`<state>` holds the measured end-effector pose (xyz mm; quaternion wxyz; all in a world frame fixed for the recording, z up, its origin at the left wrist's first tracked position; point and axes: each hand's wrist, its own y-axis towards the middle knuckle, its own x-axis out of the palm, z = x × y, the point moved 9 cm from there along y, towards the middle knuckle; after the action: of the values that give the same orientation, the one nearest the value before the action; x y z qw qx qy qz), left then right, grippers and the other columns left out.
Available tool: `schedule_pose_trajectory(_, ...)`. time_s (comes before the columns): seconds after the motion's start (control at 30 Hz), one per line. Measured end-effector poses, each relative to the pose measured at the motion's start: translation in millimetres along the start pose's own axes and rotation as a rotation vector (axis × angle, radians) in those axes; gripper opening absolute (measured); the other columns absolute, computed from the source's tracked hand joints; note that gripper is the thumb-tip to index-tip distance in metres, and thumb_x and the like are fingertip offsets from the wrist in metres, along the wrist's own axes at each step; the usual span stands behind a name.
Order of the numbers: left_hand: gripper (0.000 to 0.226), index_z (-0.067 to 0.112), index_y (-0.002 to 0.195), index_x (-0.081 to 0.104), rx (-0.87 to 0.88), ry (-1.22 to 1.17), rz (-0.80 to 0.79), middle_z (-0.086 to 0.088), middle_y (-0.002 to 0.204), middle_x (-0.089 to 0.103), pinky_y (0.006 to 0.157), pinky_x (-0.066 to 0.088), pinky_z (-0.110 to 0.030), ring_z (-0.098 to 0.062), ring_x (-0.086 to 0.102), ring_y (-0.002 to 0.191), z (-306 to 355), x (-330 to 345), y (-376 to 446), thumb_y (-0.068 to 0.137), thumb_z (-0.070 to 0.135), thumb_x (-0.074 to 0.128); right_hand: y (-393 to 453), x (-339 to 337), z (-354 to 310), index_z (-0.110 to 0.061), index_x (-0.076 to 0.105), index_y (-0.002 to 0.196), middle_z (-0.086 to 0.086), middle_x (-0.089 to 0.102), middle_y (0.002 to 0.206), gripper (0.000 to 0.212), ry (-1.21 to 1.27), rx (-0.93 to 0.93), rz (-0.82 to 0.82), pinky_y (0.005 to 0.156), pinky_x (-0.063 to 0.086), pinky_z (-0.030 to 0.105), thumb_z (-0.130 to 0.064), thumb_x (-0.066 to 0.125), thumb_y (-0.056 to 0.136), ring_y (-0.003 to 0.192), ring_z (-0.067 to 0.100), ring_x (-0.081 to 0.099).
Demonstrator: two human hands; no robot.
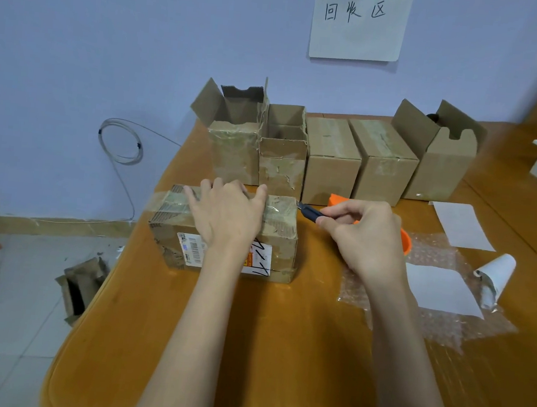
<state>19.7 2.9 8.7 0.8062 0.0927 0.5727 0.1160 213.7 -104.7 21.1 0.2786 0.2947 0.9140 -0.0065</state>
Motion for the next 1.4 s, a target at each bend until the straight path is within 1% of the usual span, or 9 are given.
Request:
schedule_pose_trajectory(0.17, 0.051, 0.023, 0.105, 0.072, -0.005, -0.006, 0.004, -0.004, 0.116, 0.064, 0.114, 0.019, -0.051, -0.025, 0.046, 0.121, 0, 0, 1, 0.093, 0.059, 0.037, -6, -3, -7, -0.021, 0.076, 0.088, -0.007, 0.055, 0.067, 0.005, -0.05, -0.002, -0.043, 0.052, 0.04, 0.009, -0.022, 0.075, 0.083, 0.057, 0.002, 0.046)
schedule_pose_trajectory(0.37, 0.052, 0.023, 0.106, 0.072, -0.004, 0.008, -0.001, -0.004, 0.118, 0.064, 0.115, 0.017, -0.05, -0.025, 0.046, 0.122, 0, 1, 2, 0.094, 0.059, 0.036, -12, 0, -14, -0.022, 0.075, 0.088, -0.001, 0.066, 0.068, 0.006, -0.099, -0.042, -0.067, 0.073, 0.051, 0.033, -0.023, 0.075, 0.083, 0.066, 0.009, 0.055)
schedule_pose_trajectory(0.8, 0.052, 0.023, 0.107, 0.072, 0.007, -0.013, -0.008, -0.004, 0.121, 0.063, 0.116, 0.015, -0.049, -0.025, 0.044, 0.124, 2, 3, 4, 0.094, 0.059, 0.037, -18, -3, -11, -0.019, 0.077, 0.088, 0.002, 0.066, 0.075, 0.007, -0.114, -0.047, -0.153, 0.058, 0.046, 0.023, -0.021, 0.076, 0.081, 0.066, 0.011, 0.055)
schedule_pose_trajectory(1.03, 0.05, 0.022, 0.106, 0.073, 0.007, -0.025, 0.02, -0.005, 0.121, 0.064, 0.117, 0.015, -0.049, -0.026, 0.045, 0.125, 2, 1, 3, 0.094, 0.057, 0.039, -29, -1, 2, -0.018, 0.076, 0.087, 0.002, 0.067, 0.064, 0.008, -0.008, -0.052, -0.221, 0.068, 0.049, 0.025, -0.022, 0.077, 0.08, 0.07, 0.017, 0.064)
schedule_pose_trajectory(1.1, 0.038, 0.025, 0.1, 0.072, 0.016, -0.125, 0.041, 0.0, 0.115, 0.065, 0.116, 0.02, -0.049, -0.023, 0.05, 0.118, 2, -4, 4, 0.094, 0.052, 0.046, -29, -1, 2, -0.019, 0.076, 0.088, 0.002, 0.07, 0.068, 0.008, -0.017, -0.044, -0.237, 0.065, 0.047, 0.023, -0.024, 0.076, 0.082, 0.071, 0.015, 0.064)
schedule_pose_trajectory(1.2, 0.008, 0.025, 0.097, 0.064, -0.053, -0.739, 0.167, 0.006, 0.11, 0.062, 0.104, 0.041, -0.035, -0.011, 0.057, 0.103, -18, -25, 10, 0.09, 0.023, 0.061, -25, -18, -2, -0.023, 0.072, 0.088, 0.002, 0.069, 0.072, 0.004, -0.057, -0.054, -0.172, 0.056, 0.037, 0.014, -0.026, 0.071, 0.085, 0.071, 0.01, 0.06)
schedule_pose_trajectory(1.27, 0.021, 0.023, 0.098, 0.061, -0.087, -1.014, 0.371, 0.001, 0.111, 0.061, 0.095, 0.045, -0.022, -0.008, 0.058, 0.101, -46, -51, 9, 0.084, 0.007, 0.06, -23, -34, -6, -0.026, 0.067, 0.089, 0.002, 0.068, 0.075, 0.001, -0.058, -0.071, -0.079, 0.054, 0.035, 0.015, -0.027, 0.067, 0.089, 0.074, 0.01, 0.058)
schedule_pose_trajectory(1.33, 0.03, 0.026, 0.102, 0.061, -0.128, -0.994, 0.453, 0.004, 0.112, 0.055, 0.089, 0.041, -0.012, -0.007, 0.055, 0.106, -72, -66, 10, 0.079, 0.005, 0.058, -23, -37, -7, -0.028, 0.063, 0.092, 0.001, 0.067, 0.078, 0.003, -0.004, -0.092, -0.021, 0.055, 0.038, 0.021, -0.031, 0.062, 0.092, 0.075, 0.01, 0.058)
schedule_pose_trajectory(1.4, 0.036, 0.028, 0.112, 0.062, -0.164, -0.913, 0.273, 0.005, 0.118, 0.051, 0.094, 0.041, -0.019, -0.009, 0.051, 0.114, -85, -52, 18, 0.08, 0.01, 0.063, -26, -23, -5, -0.028, 0.059, 0.098, 0.001, 0.064, 0.078, 0.008, 0.106, -0.06, -0.063, 0.056, 0.043, 0.026, -0.034, 0.06, 0.092, 0.067, 0.01, 0.056)
